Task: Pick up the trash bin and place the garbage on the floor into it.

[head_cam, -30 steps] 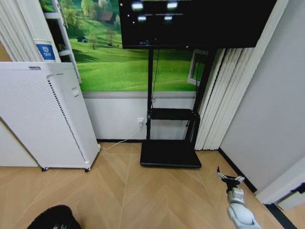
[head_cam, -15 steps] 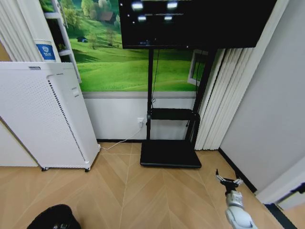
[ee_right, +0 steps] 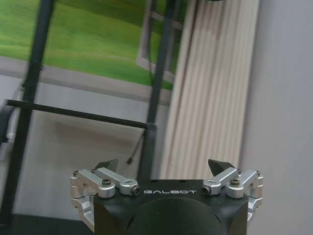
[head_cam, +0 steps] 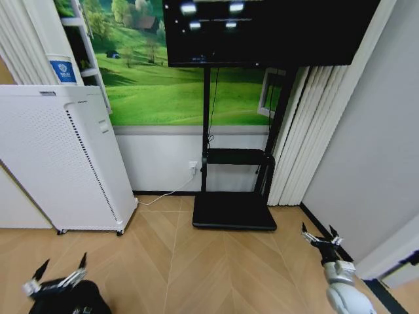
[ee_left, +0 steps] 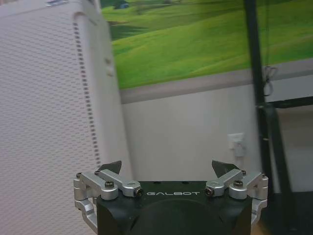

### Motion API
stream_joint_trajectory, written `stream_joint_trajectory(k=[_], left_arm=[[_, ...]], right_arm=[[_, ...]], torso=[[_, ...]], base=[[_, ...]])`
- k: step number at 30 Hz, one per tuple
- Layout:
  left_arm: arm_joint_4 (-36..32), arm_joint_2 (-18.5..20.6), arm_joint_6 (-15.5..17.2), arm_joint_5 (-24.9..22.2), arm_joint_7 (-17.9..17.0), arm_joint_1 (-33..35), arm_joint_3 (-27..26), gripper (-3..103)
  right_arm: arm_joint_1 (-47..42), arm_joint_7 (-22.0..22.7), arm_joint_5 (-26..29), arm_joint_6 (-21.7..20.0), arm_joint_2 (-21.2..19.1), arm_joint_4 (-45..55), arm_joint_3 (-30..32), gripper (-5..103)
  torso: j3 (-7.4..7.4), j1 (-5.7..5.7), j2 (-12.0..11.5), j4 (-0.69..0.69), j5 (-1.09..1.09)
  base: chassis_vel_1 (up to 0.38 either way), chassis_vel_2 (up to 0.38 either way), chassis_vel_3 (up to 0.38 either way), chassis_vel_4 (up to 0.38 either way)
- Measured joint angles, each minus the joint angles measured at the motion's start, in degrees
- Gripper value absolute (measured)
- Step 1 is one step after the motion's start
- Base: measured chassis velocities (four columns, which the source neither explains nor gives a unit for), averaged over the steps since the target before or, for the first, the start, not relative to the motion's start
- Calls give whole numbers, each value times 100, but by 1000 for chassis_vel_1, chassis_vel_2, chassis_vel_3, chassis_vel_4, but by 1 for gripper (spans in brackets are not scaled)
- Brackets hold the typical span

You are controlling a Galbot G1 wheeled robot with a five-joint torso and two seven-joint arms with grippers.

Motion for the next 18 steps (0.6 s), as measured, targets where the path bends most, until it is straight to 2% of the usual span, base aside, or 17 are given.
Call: stream_joint_trajectory(k=[1, 3, 6, 7, 8, 11, 13, 14, 18], left_arm=[[-87, 69, 53, 59, -19, 4, 69, 100], [-289, 70, 92, 219, -27, 76, 173, 100], [-377, 118, 209, 277, -40, 62, 283, 100], [-384, 116, 227, 287, -42, 62, 322, 100], [-379, 82, 231, 288, -44, 62, 363, 100], [-356, 61, 228, 288, -43, 59, 374, 100], [-227, 37, 182, 229, -36, -26, 372, 100], [-168, 47, 178, 180, -35, -82, 358, 100], [34, 82, 163, 77, -36, -238, 334, 100]], right_arm=[[-100, -21, 31, -111, -26, 269, -36, 100], [-230, -131, -6, -400, -50, 824, -165, 100], [-600, -233, -82, -588, 119, 1400, -13, 100], [-738, -260, -111, -648, 235, 1603, 74, 100], [-927, -287, -192, -723, 459, 1821, 161, 100], [-1024, -293, -288, -761, 653, 1932, 197, 100], [-1210, -295, -502, -944, 1209, 2164, 229, 100], [-1253, -295, -570, -1017, 1344, 2227, 231, 100], [-1303, -288, -729, -1145, 1580, 2300, 225, 100]], torso=[[0, 1, 0, -1, 1], [0, 0, 0, 13, 6], [0, 0, 0, 7, 0], [0, 0, 0, 9, 0], [0, 0, 0, 4, 2], [0, 0, 0, 5, 2], [0, 0, 1, 5, 3], [-1, 0, 1, 6, 3], [0, 0, 0, 6, 1]], base=[[0, 0, 0, 0], [0, 0, 0, 0], [13, 21, 34, 25], [21, 23, 51, 13], [0, 0, 0, 0], [0, 0, 0, 0], [0, 0, 0, 0], [0, 0, 0, 0], [0, 0, 0, 0]])
